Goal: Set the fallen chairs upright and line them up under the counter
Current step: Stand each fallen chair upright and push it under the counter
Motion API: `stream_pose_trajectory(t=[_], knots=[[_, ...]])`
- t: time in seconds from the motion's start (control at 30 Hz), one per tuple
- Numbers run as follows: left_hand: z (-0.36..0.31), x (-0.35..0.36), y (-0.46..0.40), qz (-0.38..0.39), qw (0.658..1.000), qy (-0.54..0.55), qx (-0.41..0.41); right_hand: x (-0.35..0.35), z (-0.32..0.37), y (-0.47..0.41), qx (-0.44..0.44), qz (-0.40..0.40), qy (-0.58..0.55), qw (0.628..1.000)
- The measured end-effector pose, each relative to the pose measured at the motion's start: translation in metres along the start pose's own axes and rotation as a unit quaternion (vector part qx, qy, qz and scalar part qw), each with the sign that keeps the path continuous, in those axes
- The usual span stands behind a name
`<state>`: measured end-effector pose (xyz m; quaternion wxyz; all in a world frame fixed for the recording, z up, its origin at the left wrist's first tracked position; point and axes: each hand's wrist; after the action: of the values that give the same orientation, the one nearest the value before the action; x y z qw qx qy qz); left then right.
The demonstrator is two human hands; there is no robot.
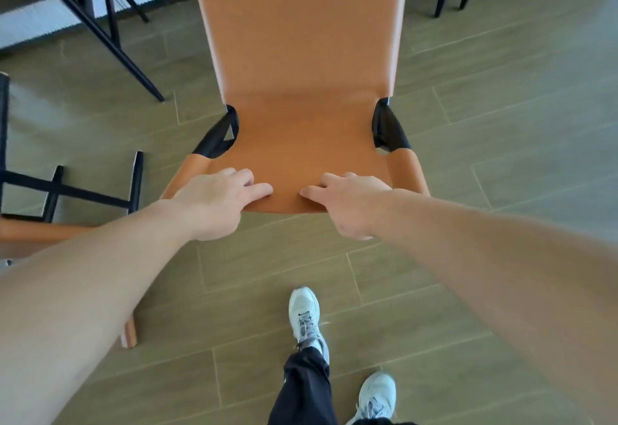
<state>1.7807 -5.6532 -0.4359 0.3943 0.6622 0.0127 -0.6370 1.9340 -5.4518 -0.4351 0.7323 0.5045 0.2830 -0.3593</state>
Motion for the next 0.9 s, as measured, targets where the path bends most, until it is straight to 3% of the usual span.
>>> stream_pose_trajectory(t=[0.33,0.47,0.9], knots=[[0.054,-0.112,-0.099,-0.079,0.995,0.055,0.02,-0.117,-0.076,-0.036,0.019,-0.172,0.06,0.983],[0.069,-0.135,-0.127,-0.114,0.99,0.075,0.029,-0.15,-0.099,-0.049,0.02,-0.188,0.076,0.979],[0.094,-0.192,-0.184,-0.098,0.991,0.089,0.018,-0.217,-0.144,-0.078,0.014,-0.189,0.093,0.977]])
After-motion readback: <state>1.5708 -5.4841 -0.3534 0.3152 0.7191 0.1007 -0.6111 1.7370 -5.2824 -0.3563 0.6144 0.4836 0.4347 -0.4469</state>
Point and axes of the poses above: each hand's wrist, its own y-axis away from the middle knuckle, its own x-axis out of the palm, z = x × y, and after that the axes turned 12 degrees about -x, right-handed
